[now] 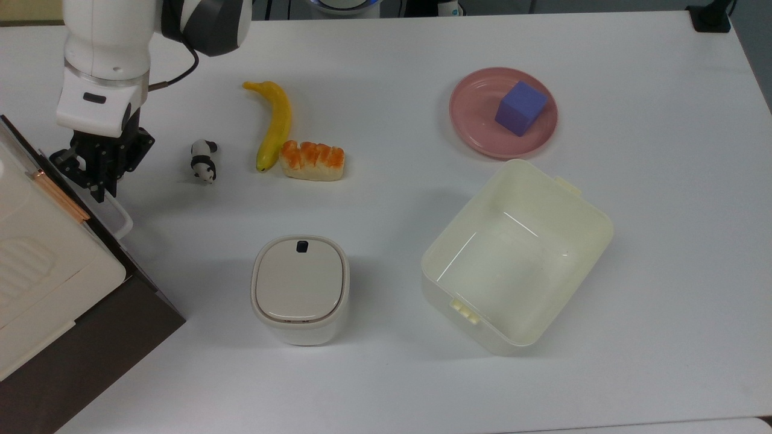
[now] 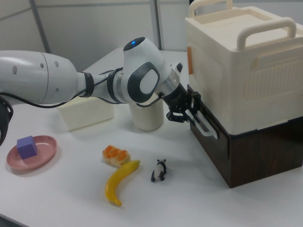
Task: Slide the drawer open
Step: 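Pull the handle outward to slide the brown drawer open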
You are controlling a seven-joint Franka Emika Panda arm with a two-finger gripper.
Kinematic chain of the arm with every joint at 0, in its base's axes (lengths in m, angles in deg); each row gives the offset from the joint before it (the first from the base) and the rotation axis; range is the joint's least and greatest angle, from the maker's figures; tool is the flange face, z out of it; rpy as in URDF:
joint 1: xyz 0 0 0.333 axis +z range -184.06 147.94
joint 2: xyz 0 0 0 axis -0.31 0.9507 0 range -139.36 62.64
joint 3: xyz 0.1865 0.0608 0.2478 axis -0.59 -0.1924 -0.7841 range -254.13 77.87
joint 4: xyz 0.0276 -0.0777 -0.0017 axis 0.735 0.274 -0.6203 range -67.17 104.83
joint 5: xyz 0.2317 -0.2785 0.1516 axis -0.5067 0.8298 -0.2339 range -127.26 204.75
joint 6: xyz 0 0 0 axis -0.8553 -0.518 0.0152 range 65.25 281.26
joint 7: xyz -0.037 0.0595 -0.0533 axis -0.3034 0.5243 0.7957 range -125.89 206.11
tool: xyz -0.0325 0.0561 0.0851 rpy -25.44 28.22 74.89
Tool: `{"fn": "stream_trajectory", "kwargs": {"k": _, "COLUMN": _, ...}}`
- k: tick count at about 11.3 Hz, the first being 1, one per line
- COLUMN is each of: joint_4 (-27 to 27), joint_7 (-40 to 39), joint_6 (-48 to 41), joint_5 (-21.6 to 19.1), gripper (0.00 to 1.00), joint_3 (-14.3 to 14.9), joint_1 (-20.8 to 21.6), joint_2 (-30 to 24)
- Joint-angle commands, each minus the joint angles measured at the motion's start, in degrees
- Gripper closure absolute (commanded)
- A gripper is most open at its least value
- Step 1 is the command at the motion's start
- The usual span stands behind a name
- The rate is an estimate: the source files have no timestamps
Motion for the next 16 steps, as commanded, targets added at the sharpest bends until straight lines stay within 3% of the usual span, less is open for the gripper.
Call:
{"fn": "stream_trajectory", "kwargs": {"k": 1, "joint_4": 5.2, "joint_7": 1.1, "joint_6": 1.2, "joint_5": 0.7, "gripper": 1.00, "joint_3": -0.5, "joint_1": 0.5, "joint_2": -3.4}}
{"fn": "stream_trajectory", "kwargs": {"k": 6, "joint_4": 13.7, "joint_7": 4.1, "joint_6": 1.2, "joint_5": 0.7, "gripper": 1.00, "joint_3": -2.5, "joint_1": 1.0, "joint_2": -9.7}}
{"fn": "stream_trajectory", "kwargs": {"k": 14, "joint_4": 20.5, "joint_7": 6.3, "joint_6": 0.2, "joint_5": 0.6, "gripper": 1.00, "joint_3": -4.8, "joint_1": 2.3, "joint_2": -16.4}}
{"fn": "stream_trajectory", "kwargs": {"k": 15, "joint_4": 20.4, "joint_7": 6.5, "joint_6": 0.0, "joint_5": 0.6, "gripper": 0.97, "joint_3": -5.0, "joint_1": 2.3, "joint_2": -16.4}}
{"fn": "stream_trajectory", "kwargs": {"k": 16, "joint_4": 20.2, "joint_7": 6.8, "joint_6": -0.8, "joint_5": 0.5, "gripper": 0.75, "joint_3": -5.0, "joint_1": 2.2, "joint_2": -16.3}}
